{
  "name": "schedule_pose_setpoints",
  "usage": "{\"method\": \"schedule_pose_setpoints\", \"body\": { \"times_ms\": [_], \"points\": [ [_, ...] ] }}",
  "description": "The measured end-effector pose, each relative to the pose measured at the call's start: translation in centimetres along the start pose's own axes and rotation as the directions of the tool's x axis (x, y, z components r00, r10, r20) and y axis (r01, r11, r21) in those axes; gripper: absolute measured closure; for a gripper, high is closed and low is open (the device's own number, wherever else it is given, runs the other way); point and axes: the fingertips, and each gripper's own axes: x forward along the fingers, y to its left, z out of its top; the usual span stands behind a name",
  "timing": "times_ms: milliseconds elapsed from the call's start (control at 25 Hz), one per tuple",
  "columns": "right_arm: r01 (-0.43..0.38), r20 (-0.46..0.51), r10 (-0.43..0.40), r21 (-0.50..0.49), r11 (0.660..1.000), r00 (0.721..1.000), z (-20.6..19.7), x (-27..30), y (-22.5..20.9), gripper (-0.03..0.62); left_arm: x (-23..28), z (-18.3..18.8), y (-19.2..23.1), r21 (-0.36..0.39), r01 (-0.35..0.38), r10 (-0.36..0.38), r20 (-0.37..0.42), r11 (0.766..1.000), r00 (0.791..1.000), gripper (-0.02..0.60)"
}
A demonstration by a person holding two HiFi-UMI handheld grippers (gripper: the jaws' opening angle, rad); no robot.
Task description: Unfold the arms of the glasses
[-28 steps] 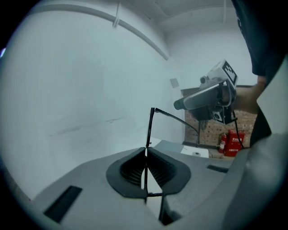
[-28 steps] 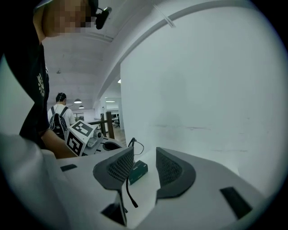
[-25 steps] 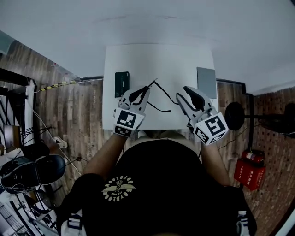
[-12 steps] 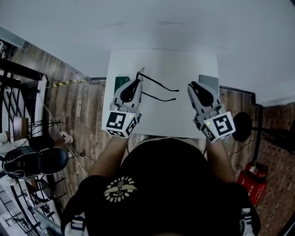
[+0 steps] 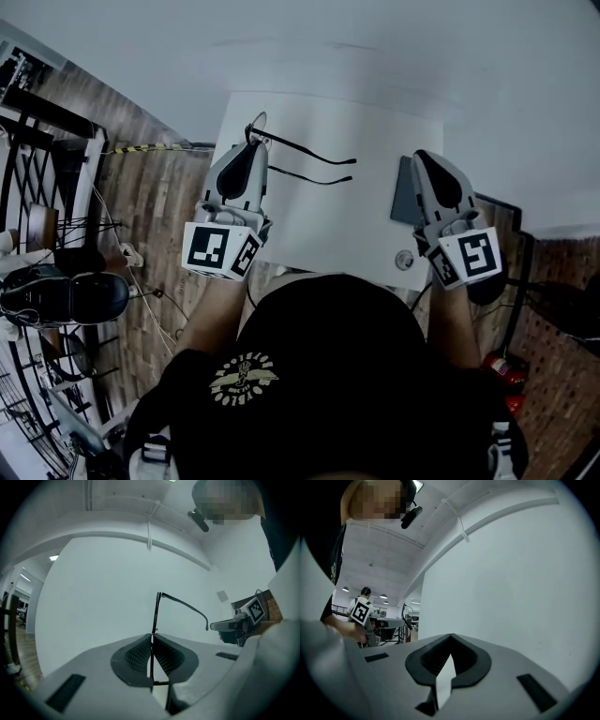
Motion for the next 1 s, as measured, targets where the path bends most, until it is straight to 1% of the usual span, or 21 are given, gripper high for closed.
{"method": "schedule_pose_setpoints", "body": {
  "times_ms": [120,240,360,480,640,720,1000],
  "points": [
    [-0.005,0.020,0.005,-0.013,1.000,1.000,1.6,-1.0,-0.9,0.594,-0.4,1.7,-0.7,0.021,-0.030,0.029,0.023,0.999,0.999,0.561],
    [-0.006,0.022,0.007,-0.027,1.000,1.000,2.7,-1.7,-1.6,0.594,-0.4,3.0,-1.9,0.039,-0.039,0.037,0.033,0.998,0.999,0.561],
    [-0.006,0.025,0.007,-0.057,0.998,1.000,2.9,-2.1,-1.5,0.594,-0.7,3.2,-2.8,0.054,-0.035,0.033,0.031,0.998,0.999,0.561],
    [-0.024,0.033,0.026,-0.058,0.998,0.999,2.3,-1.9,-0.9,0.594,-1.2,2.4,-2.8,0.061,-0.034,0.033,0.016,0.998,0.999,0.561],
    [-0.024,0.034,0.026,-0.046,0.999,0.999,2.3,-0.6,0.2,0.594,-1.6,2.0,-1.4,0.052,-0.032,0.031,0.009,0.998,0.999,0.561],
    [-0.011,0.015,0.012,-0.050,0.999,1.000,2.0,0.2,0.6,0.594,-1.4,1.8,-0.3,0.043,-0.021,0.021,0.004,0.999,1.000,0.561],
    [0.041,-0.026,-0.043,-0.058,0.997,0.999,0.7,4.1,3.6,0.594,-0.8,0.5,4.9,0.016,0.051,-0.050,-0.015,0.999,0.999,0.561]
  ]
}}
